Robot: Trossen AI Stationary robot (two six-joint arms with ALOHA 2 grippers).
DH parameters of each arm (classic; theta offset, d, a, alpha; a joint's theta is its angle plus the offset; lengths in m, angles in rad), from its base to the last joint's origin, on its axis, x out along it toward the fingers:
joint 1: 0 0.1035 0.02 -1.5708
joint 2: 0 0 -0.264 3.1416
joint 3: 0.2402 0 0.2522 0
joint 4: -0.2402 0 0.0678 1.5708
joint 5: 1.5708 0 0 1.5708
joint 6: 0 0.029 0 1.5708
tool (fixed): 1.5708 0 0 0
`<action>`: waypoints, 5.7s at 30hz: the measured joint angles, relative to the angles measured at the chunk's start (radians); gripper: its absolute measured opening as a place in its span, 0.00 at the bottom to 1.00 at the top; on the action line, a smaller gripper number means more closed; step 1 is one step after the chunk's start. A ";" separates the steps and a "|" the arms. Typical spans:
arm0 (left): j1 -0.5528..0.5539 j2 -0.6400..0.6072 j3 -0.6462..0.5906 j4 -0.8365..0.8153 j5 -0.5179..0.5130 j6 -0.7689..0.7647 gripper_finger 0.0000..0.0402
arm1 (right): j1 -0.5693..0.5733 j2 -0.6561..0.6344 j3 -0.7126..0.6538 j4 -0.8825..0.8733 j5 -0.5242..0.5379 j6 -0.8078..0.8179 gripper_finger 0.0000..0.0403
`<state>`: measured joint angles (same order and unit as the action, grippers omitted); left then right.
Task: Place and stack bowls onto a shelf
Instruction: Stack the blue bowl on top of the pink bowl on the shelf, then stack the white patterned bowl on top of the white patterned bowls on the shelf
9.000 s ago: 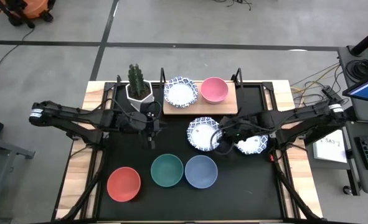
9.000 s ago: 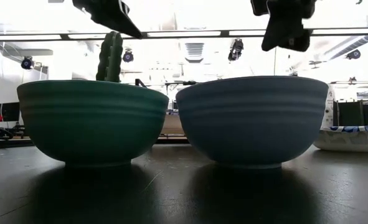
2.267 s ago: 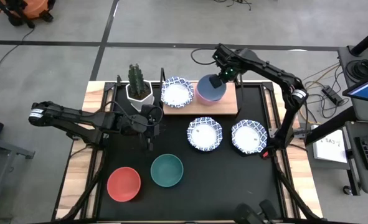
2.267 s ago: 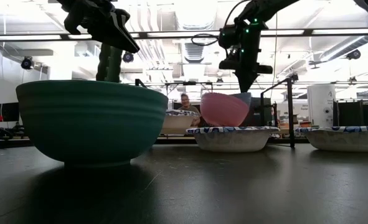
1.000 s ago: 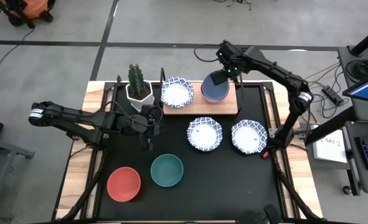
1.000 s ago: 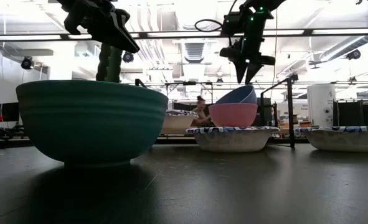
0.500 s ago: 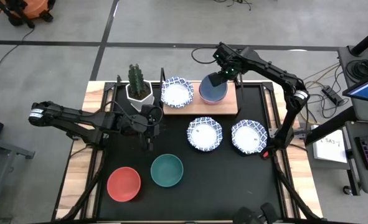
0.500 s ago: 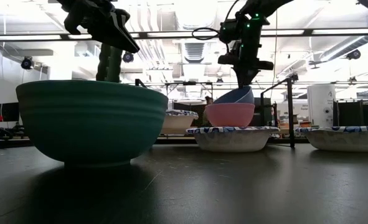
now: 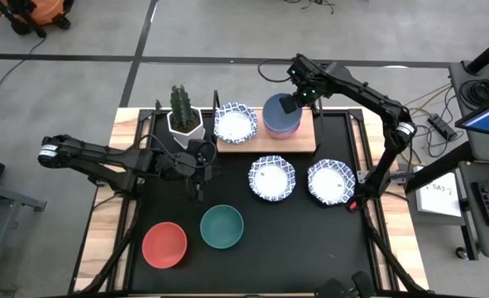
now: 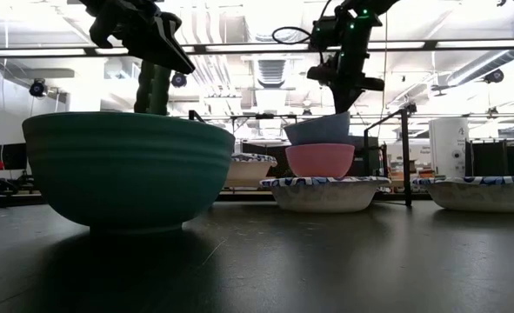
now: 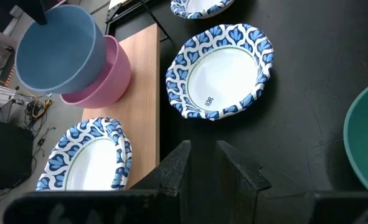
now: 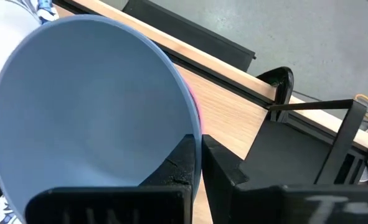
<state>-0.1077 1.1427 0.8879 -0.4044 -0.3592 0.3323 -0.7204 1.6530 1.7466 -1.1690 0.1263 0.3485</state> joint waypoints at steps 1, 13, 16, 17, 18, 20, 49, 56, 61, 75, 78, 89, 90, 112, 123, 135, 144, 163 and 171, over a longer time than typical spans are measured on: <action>0.000 0.000 0.000 0.000 0.000 0.000 0.14 | 0.000 -0.001 0.000 0.000 -0.003 0.000 0.03; 0.000 0.000 0.000 0.000 0.000 0.000 0.14 | -0.011 -0.001 0.000 0.000 -0.075 0.002 0.03; 0.000 0.000 0.000 0.000 0.000 0.000 0.14 | -0.012 0.004 0.000 0.000 -0.074 0.001 0.03; 0.000 0.000 0.000 0.000 0.000 0.000 0.14 | -0.012 0.006 0.000 0.000 -0.074 0.001 0.03; 0.000 0.000 0.000 0.000 0.000 0.000 0.14 | -0.011 0.009 0.000 0.000 -0.074 0.000 0.03; 0.000 0.000 0.000 0.000 0.000 0.000 0.14 | -0.011 0.013 0.000 0.000 -0.074 -0.001 0.03; 0.000 0.000 0.000 0.015 0.000 0.009 0.14 | -0.013 0.005 0.001 0.031 -0.073 -0.008 0.20; 0.000 0.000 0.000 0.019 0.000 0.015 0.14 | -0.010 0.015 0.001 0.032 -0.061 -0.025 0.07; 0.000 0.000 0.000 0.019 0.000 0.015 0.14 | -0.011 0.042 0.001 0.034 -0.042 -0.034 0.02; 0.000 0.000 0.000 0.018 0.000 0.015 0.14 | -0.011 0.079 -0.001 0.035 -0.030 -0.053 0.02; 0.000 0.000 0.000 0.018 0.000 0.015 0.14 | -0.011 0.082 -0.001 0.039 -0.013 -0.058 0.02; 0.000 0.000 0.000 0.028 0.000 0.022 0.14 | -0.004 0.137 -0.034 0.111 0.008 -0.099 0.02; 0.000 0.000 0.000 0.028 0.000 0.022 0.14 | -0.004 0.138 -0.034 0.109 0.009 -0.101 0.02; 0.001 0.002 0.000 0.001 0.000 0.024 0.14 | 0.193 0.094 -0.301 0.886 0.217 -0.216 0.02; 0.001 0.002 0.000 -0.002 0.000 0.022 0.14 | 0.202 0.094 -0.388 0.956 0.217 -0.211 0.02; 0.000 0.002 0.000 0.002 0.000 -0.008 0.14 | 0.312 -0.029 -0.413 0.885 0.168 -0.253 0.02; 0.000 0.002 -0.018 0.013 0.001 -0.149 0.14 | 0.545 -0.304 -0.667 0.922 0.110 -0.299 0.02; -0.003 0.003 -0.071 0.097 0.153 -0.694 0.14 | 0.694 -0.594 -1.124 1.316 0.039 -0.396 0.02; -0.092 0.002 -0.073 0.095 0.222 -0.876 0.14 | 0.694 -0.666 -1.117 1.288 0.022 -0.514 0.02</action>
<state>-0.1998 1.1450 0.8146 -0.3090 -0.1374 -0.5441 -0.0261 0.9872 0.6292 0.1186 0.1486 -0.1656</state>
